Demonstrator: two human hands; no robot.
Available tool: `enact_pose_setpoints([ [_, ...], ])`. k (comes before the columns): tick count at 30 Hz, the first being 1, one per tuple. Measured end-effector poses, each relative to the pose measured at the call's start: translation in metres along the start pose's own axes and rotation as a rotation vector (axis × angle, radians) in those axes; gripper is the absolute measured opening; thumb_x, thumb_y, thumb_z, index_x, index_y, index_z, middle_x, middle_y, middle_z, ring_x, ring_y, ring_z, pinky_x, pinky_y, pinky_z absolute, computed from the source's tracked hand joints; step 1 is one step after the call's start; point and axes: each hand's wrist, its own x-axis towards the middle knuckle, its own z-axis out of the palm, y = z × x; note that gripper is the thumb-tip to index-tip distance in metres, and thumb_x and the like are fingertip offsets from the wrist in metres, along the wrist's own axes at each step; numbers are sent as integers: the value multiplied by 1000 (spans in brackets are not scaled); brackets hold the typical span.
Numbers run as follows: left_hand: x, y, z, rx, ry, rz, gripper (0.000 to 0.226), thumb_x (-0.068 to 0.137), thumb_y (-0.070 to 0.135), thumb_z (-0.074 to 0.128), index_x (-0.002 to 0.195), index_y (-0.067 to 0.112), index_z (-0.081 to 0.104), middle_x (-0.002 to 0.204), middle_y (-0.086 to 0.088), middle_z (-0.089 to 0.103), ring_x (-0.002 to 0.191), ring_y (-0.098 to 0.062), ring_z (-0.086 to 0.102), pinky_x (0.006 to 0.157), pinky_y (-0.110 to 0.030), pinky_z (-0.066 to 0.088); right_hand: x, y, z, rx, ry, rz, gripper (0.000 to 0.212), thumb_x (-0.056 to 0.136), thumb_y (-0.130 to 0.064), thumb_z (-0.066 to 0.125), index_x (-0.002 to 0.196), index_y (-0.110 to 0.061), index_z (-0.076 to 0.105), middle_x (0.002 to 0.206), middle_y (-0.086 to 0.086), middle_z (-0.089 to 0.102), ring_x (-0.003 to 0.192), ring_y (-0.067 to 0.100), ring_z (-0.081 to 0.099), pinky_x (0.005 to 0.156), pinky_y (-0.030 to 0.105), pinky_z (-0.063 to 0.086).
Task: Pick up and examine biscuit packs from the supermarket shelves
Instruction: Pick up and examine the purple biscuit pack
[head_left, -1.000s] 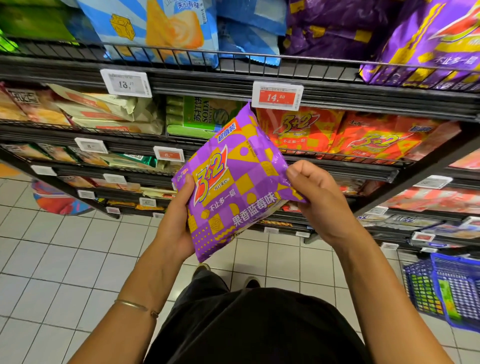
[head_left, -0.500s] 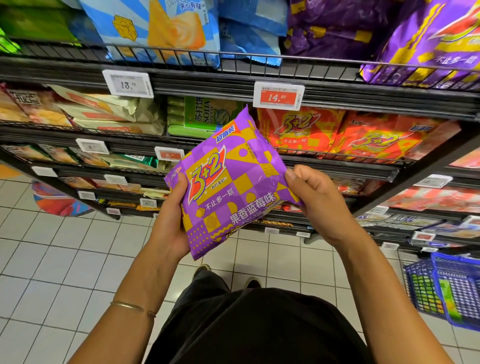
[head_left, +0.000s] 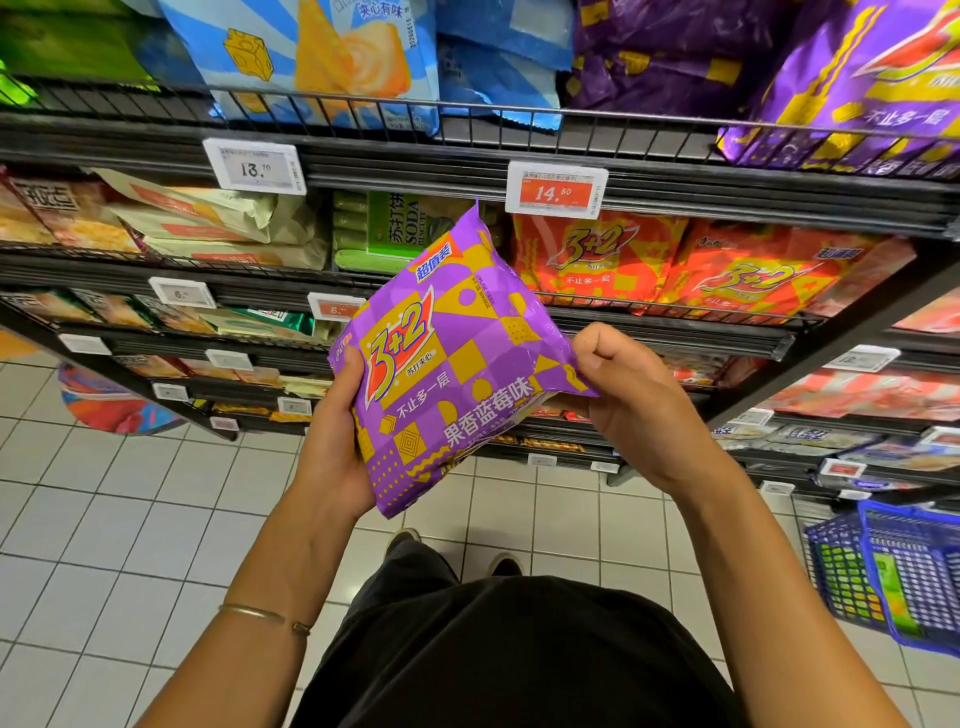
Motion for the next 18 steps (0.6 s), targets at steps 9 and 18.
enact_pose_setpoints([
  [9,-1,2,0,16,-28,0,47,86,60,69,112,23,82,126,-8,75,106,-30,76,78,-50,62,-2,3,1,-114,-4,-116,18,97,-12,57,83,-23,56,94,-5,70,86,10,63,71,19,46],
  [18,-2,6,6,41,-35,7,43,93,60,65,109,24,83,125,-9,75,104,-30,77,78,-51,62,-2,8,-11,-112,65,-58,22,95,-19,59,76,-30,60,68,-2,57,60,13,49,59,23,44],
])
